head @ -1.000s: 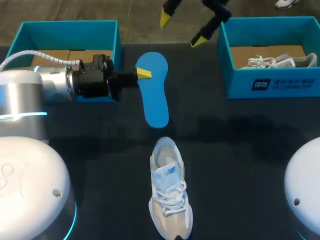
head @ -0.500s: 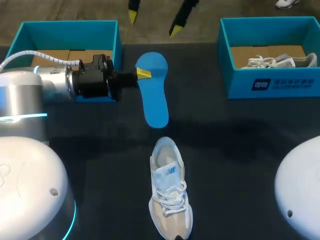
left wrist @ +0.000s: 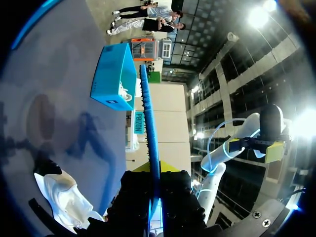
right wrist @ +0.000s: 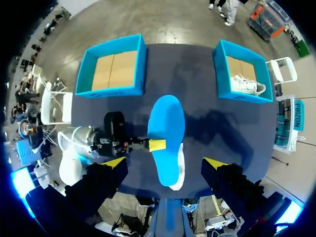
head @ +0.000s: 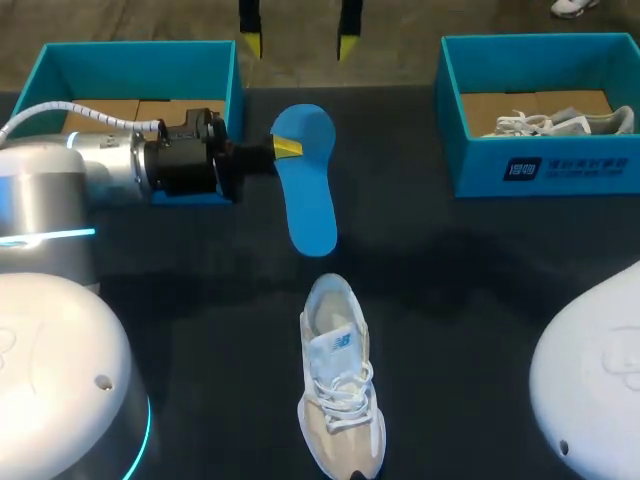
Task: Take the shoe out of the shoebox, open the shoe tongue, remove and reinsert the insole, then place the shoe into the shoebox
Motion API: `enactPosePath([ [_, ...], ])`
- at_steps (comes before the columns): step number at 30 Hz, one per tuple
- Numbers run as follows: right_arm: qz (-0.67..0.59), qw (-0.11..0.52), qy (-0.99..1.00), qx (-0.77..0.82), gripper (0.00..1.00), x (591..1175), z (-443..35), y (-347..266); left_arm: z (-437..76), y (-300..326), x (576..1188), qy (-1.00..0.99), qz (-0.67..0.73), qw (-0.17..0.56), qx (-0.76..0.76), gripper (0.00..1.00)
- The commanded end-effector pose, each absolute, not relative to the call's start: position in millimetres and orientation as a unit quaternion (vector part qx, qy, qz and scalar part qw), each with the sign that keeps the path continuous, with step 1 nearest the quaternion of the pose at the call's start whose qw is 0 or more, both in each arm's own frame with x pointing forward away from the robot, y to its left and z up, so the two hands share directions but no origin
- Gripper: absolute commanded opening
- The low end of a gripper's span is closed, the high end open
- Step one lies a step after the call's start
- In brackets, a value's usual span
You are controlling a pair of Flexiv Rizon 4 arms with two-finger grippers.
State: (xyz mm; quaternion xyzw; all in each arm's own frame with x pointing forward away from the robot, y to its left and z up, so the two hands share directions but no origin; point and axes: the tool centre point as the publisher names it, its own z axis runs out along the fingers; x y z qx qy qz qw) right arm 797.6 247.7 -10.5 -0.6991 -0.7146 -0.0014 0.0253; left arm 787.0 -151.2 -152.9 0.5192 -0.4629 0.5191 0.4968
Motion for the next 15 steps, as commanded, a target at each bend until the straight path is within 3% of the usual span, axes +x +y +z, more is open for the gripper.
enactPosePath([
  [1, -0.057, 0.061, -0.717, -0.692, 1.0, 795, -8, 239, -153, -150, 786, -0.464, 0.518, 0.496, 0.52, 0.0],
  [15, -0.214, 0.194, -0.681, -0.672, 1.0, 796, -16, 208, -153, -150, 786, -0.464, 0.518, 0.496, 0.52, 0.0],
])
